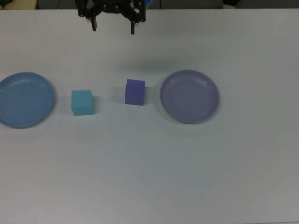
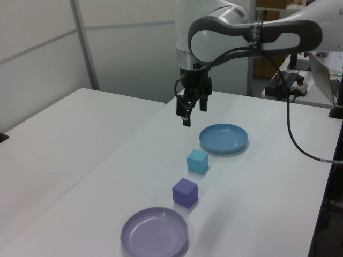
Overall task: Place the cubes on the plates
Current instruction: 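Lower the open gripper down onto the cyan cube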
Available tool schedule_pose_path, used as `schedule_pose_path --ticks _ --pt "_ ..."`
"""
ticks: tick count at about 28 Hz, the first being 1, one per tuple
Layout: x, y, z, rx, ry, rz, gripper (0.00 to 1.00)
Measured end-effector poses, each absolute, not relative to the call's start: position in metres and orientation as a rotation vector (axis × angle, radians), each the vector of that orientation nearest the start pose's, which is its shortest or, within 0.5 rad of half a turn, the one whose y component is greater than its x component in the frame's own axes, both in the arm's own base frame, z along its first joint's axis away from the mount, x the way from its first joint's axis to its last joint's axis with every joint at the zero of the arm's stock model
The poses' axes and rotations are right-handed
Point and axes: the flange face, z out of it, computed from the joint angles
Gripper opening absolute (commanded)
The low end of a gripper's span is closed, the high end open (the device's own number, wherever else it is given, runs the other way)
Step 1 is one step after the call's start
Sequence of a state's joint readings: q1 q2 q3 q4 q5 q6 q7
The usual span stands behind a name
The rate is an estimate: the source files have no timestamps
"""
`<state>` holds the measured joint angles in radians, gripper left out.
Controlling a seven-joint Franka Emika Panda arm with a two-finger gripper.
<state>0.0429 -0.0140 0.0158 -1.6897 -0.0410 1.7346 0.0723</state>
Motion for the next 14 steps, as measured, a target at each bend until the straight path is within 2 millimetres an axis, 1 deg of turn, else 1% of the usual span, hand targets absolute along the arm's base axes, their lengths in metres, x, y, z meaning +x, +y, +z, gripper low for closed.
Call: schedule_pose_path --ticks 4,10,14 --pt "0.564 0.029 0.586 -3.18 0.001 -0.085 1.0" --pt "0.575 0.025 0.562 -3.214 -0.082 -0.021 1.0" --pt "0.584 0.015 0.544 -3.227 -0.133 0.012 1.0"
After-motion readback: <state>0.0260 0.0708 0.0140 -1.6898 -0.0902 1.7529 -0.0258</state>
